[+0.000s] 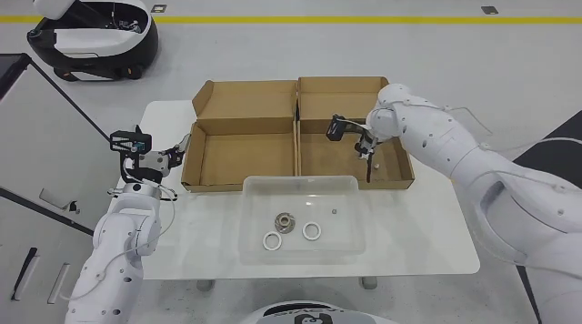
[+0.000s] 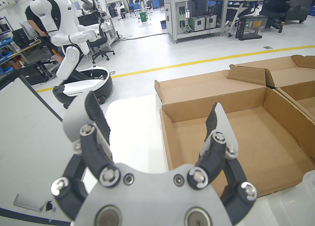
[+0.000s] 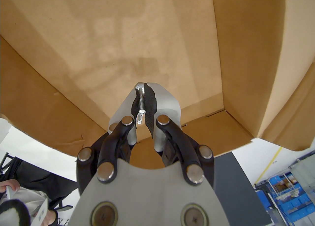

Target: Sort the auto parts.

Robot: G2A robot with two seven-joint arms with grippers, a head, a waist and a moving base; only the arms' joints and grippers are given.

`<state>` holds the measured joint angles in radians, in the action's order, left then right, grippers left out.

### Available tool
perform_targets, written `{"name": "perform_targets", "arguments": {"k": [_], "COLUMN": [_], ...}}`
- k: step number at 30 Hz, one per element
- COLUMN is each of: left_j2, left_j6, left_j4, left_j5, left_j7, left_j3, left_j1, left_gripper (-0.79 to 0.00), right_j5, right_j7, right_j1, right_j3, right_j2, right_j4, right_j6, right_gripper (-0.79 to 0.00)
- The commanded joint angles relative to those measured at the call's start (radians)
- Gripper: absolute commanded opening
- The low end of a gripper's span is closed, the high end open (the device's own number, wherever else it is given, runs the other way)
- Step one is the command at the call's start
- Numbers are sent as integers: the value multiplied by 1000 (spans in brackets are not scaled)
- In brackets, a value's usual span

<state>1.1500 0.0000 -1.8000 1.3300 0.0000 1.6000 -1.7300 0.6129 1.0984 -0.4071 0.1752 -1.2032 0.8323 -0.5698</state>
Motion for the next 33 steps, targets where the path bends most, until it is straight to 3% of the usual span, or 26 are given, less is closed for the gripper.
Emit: {"name": "perform_targets", "arguments": {"k": [1,5,10,16,17,20,21,22,24,31,33], "left_j2": [0,0,0,0,0,0,0,0,0,0,0], "left_j6": [0,0,0,0,0,0,0,0,0,0,0], "left_j4": [0,0,0,0,0,0,0,0,0,0,0], "left_j5": [0,0,0,0,0,0,0,0,0,0,0], "left_j7": [0,0,0,0,0,0,0,0,0,0,0], "left_j3": [0,0,0,0,0,0,0,0,0,0,0], "left_j1": [0,0,0,0,0,0,0,0,0,0,0], "left_gripper": [0,0,0,0,0,0,0,0,0,0,0], "right_j5": [3,8,16,23,25,27,30,30,33,20,15], "right_j7": [-3,-5,-8,-17,-19,-22,-21,-23,-23,9,33], "right_j1": [-1,-2,-2,2,5,13,16,19,26,42,40], "right_j3": [1,3,8,19,23,34,38,43,54,119,144], "right_j2": [-10,-29,-48,-64,-66,-65,-64,-62,-54,7,35], "right_j4": [-17,-48,-83,-123,-126,-131,-128,-124,-111,19,91], "right_j6": [-6,-18,-29,-41,-42,-49,-49,-52,-55,-92,-103], "right_gripper": [-785,-782,-557,-529,-465,-419,-366,-200,-18,0,-46]}}
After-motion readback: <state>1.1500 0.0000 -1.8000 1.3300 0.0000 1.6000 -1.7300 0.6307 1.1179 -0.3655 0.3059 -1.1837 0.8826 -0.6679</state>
